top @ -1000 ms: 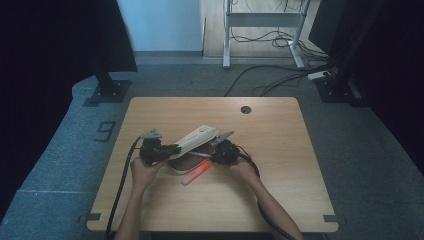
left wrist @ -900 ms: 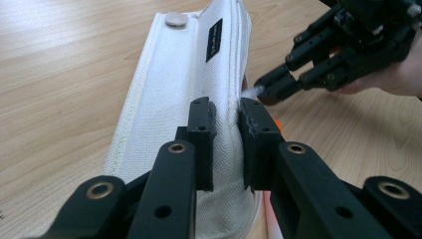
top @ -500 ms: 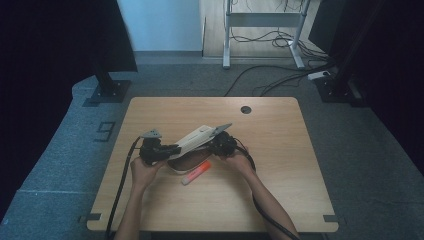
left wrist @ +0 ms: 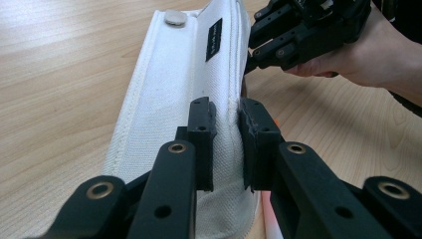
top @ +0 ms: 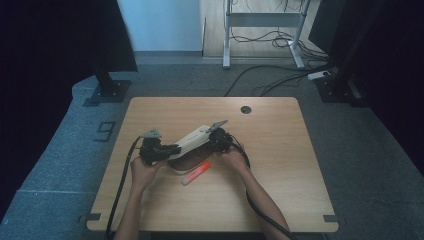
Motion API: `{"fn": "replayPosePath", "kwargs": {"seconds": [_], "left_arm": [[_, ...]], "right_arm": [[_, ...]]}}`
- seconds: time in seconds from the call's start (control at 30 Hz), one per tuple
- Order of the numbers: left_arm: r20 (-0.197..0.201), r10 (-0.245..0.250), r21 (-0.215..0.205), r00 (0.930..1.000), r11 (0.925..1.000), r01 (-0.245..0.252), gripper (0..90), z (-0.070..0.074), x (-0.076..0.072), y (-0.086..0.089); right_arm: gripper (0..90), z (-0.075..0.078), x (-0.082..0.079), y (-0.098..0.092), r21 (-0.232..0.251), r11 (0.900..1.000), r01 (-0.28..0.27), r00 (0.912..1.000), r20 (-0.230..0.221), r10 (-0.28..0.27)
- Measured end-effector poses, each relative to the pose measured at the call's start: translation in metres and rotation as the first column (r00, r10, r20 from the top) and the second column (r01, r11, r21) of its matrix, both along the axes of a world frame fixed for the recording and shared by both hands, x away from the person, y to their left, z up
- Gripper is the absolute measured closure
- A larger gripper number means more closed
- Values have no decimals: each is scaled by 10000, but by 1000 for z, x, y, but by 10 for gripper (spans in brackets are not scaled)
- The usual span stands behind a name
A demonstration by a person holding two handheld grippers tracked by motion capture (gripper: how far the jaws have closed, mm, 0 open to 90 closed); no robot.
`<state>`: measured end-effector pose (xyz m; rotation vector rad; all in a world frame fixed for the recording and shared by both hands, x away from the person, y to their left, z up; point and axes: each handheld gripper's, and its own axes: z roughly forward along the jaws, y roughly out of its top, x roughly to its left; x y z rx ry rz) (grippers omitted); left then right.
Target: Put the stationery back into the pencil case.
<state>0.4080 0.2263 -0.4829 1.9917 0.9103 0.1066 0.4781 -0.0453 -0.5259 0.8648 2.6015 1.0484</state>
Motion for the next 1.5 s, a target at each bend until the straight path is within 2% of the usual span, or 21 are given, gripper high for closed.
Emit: {"fn": "replayPosePath", "kwargs": {"seconds": [0.27, 0.5, 0.7, 0.9, 1.2, 1.5], "left_arm": [[41, 2, 61, 10000, 10000, -2, 769, 0, 0, 0], [104, 42, 122, 9999, 9999, -43, 769, 1, 0, 0], [133, 60, 143, 9999, 9999, -62, 769, 1, 0, 0], [133, 77, 141, 9999, 9999, -79, 769, 1, -1, 0], [139, 55, 178, 9999, 9998, -57, 769, 1, -1, 0], [141, 31, 192, 9999, 9998, -34, 768, 1, -1, -1]], "right_arm": [[688, 4, -5, -8, 35, 10000, 34, 9999, 101, -35], [509, 13, -18, -13, 158, 9997, -188, 9997, 183, 185], [395, 11, -29, -14, 101, 9994, -326, 9994, 130, 325], [357, 6, -35, -10, 24, 9992, -389, 9992, 38, 389], [338, -7, -35, -2, -63, 9990, -453, 9990, -19, 453], [336, -6, -43, -6, -91, 9982, -595, 9982, 12, 595]]}}
